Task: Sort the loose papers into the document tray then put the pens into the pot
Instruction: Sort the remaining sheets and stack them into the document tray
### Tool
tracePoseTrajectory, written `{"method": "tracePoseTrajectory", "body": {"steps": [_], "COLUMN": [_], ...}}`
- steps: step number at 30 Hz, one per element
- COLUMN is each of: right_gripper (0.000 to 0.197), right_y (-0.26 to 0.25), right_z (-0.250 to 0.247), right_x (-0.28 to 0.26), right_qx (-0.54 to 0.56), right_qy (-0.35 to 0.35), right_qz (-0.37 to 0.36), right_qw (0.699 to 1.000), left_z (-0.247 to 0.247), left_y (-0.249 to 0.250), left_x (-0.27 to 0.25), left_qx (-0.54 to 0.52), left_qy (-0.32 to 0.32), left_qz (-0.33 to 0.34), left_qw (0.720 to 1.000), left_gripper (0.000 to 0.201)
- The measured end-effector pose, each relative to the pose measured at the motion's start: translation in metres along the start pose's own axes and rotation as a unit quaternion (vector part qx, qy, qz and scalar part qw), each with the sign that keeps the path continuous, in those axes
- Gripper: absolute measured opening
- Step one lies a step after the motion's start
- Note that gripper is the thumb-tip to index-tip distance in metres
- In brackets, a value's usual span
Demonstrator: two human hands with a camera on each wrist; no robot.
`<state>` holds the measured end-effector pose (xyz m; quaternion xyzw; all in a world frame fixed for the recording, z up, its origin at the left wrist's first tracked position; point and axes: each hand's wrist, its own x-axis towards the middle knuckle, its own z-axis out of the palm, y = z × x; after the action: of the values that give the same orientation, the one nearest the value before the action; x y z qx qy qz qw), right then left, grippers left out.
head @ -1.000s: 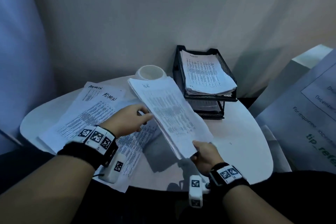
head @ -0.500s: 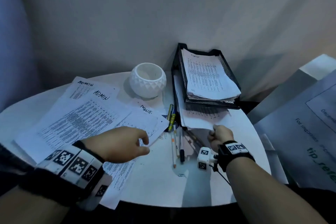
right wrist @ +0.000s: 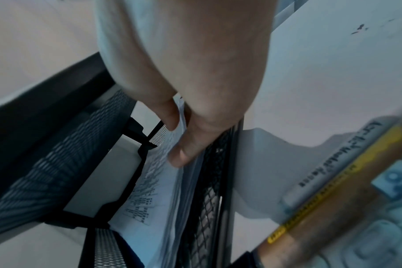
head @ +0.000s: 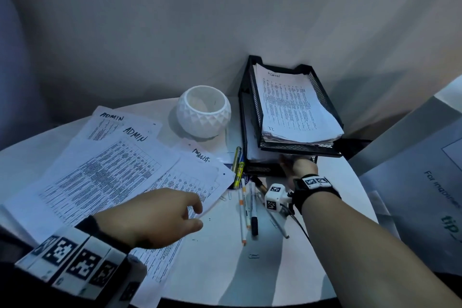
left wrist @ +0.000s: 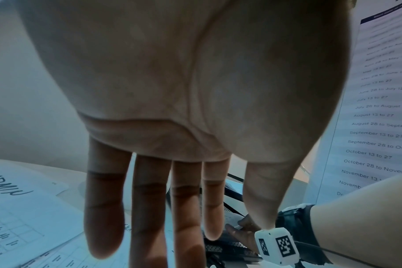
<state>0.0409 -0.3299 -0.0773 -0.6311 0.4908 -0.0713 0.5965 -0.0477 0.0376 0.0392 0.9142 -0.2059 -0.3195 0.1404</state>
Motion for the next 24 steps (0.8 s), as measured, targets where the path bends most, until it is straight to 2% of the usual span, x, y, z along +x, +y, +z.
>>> {"method": "tracePoseTrajectory", "body": {"steps": [1,2,4,7,9,11,13,16,17,19,21,24], "right_gripper": [0.026,0.019,0.016,0.015,0.016,0.013,0.011,0.005,0.012,0.042,0.063,0.083], "right_y": [-0.002,-0.002,0.004,0.011,0.015,0.020,0.030,0.046,0.051,0.059,0.062,0.066], "right_z": [0.001,-0.002,0.000,0.007,0.016,0.031,0.051,0.077,0.086,0.101,0.111,0.126], "right_x": [0.000,-0.007,-0.018,-0.039,-0.056,-0.074,-0.094,-0.115,-0.120,-0.130,-0.140,-0.149], "right_qx": [0.132,0.184,0.210,0.058,0.031,0.006,-0.054,-0.183,-0.228,-0.304,-0.347,-0.329], "right_qy": [-0.042,-0.069,-0.052,0.001,0.006,-0.039,-0.106,-0.174,-0.179,-0.178,-0.162,-0.124], "right_qz": [0.049,0.021,0.028,0.000,-0.004,-0.002,-0.030,-0.104,-0.125,-0.164,-0.190,-0.177], "right_qw": [0.989,0.980,0.976,0.998,0.999,0.999,0.992,0.962,0.949,0.921,0.904,0.919], "left_z": [0.000,-0.001,-0.001,-0.003,-0.007,-0.012,-0.018,-0.028,-0.032,-0.037,-0.042,-0.046], "left_y": [0.000,0.001,0.001,-0.001,-0.003,-0.004,-0.009,-0.018,-0.022,-0.029,-0.033,-0.038], "left_x": [0.000,0.000,-0.001,-0.002,-0.003,-0.005,-0.009,-0.012,-0.014,-0.018,-0.022,-0.027], "left_qx": [-0.001,-0.002,-0.001,-0.004,-0.009,-0.016,-0.021,-0.034,-0.040,-0.052,-0.063,-0.070], "left_qy": [0.000,0.000,0.001,0.006,0.017,0.030,0.046,0.074,0.082,0.095,0.109,0.119], "left_qz": [0.001,0.002,0.005,0.010,0.013,0.016,0.013,0.000,-0.005,-0.014,-0.015,-0.013], "left_qw": [1.000,1.000,1.000,1.000,1.000,0.999,0.999,0.997,0.996,0.994,0.992,0.990], "left_gripper": [0.036,0.036,0.035,0.035,0.035,0.034,0.034,0.037,0.037,0.036,0.037,0.037]}}
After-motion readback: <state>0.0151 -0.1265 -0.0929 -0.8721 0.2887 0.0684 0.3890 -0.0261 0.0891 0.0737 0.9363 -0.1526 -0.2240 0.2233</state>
